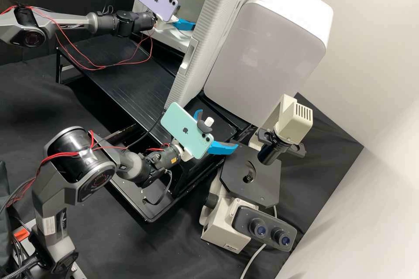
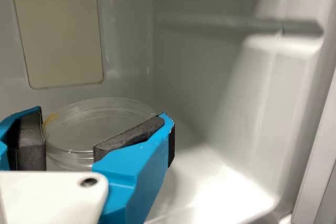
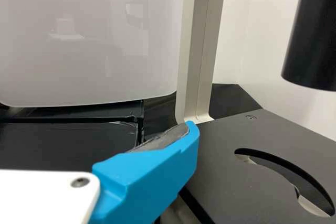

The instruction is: Take the petri dish out of the incubator

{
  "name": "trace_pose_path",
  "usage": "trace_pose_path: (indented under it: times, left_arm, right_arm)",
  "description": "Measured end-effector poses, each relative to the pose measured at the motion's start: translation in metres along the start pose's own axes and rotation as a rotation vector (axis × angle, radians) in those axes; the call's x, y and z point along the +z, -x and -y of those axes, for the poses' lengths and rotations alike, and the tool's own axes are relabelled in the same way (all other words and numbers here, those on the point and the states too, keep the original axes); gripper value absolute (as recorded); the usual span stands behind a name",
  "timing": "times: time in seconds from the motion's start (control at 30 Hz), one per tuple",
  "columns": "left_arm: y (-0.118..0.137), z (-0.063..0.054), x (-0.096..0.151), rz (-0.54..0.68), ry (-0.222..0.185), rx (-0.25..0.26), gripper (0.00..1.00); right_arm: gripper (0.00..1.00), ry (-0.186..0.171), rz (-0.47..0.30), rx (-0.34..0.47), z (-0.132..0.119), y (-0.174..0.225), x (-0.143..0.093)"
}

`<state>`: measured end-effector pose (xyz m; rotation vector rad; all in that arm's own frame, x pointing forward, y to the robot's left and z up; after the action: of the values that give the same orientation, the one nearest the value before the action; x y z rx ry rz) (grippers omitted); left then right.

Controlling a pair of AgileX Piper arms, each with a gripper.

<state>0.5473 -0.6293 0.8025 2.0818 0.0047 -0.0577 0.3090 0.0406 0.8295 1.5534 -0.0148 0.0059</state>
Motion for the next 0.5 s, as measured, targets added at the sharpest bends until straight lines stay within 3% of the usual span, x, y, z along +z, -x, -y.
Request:
trace_pose_path:
  times: [0.17,0.37,0.5]
  left_arm:
    - [0.0027,-0.0064,0.0011,0.002,0.003,0.01,0.0]
    - [0.002,0.0027,-0.0016,-0.008,-0.004,-0.015,0.0]
    - [0.0022,0.0026,-0.0017,-0.008,-0.004,-0.016,0.0]
  right_arm:
    - [1.0,0.0,0.0,0.0,0.0,0.0,0.0]
    - [1.0,0.0,0.0,0.0,0.0,0.0,0.0]
    - [1.0,0.0,0.0,0.0,0.0,0.0,0.0]
